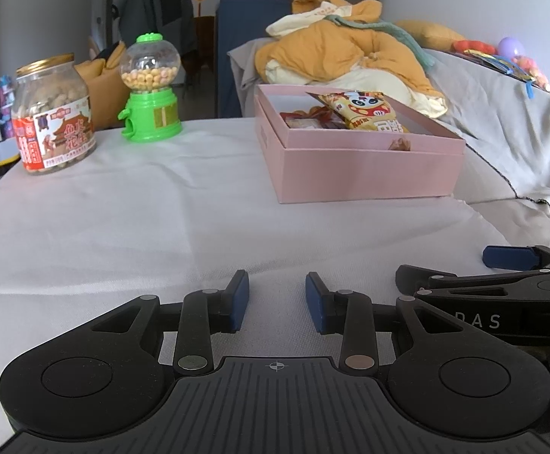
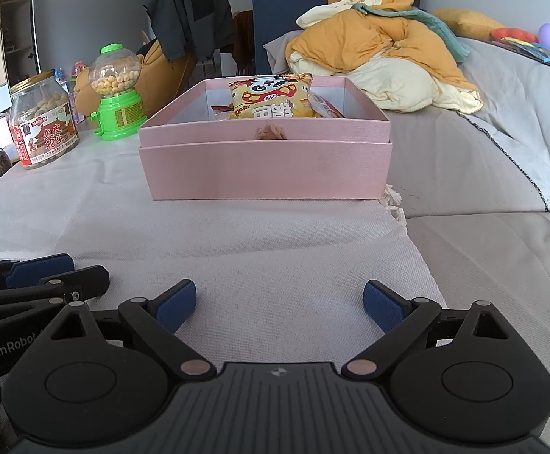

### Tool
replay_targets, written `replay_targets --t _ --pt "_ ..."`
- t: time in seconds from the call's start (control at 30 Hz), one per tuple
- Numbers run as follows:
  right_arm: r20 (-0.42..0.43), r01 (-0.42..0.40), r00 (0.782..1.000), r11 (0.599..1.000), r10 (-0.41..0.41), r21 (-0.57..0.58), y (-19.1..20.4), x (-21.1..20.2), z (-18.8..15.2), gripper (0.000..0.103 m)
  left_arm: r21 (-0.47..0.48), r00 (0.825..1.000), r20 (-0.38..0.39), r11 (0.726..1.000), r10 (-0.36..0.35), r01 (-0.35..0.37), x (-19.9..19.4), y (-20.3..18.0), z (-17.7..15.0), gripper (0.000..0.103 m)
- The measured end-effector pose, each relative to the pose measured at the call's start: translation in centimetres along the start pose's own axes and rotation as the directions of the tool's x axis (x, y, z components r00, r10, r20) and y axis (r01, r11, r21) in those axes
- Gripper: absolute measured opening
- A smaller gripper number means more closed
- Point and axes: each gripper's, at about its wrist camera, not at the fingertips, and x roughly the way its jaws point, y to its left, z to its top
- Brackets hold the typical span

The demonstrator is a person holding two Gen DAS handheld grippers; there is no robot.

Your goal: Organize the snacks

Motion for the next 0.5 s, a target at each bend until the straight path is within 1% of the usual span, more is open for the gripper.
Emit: replay_targets --t 0.5 --pt "0.000 0.000 1.000 1.000 0.000 0.000 -0.01 0.01 -0.01 0.096 0.015 1.000 -0.002 1.000 0.010 -0.010 -0.02 -0.21 0.02 0.038"
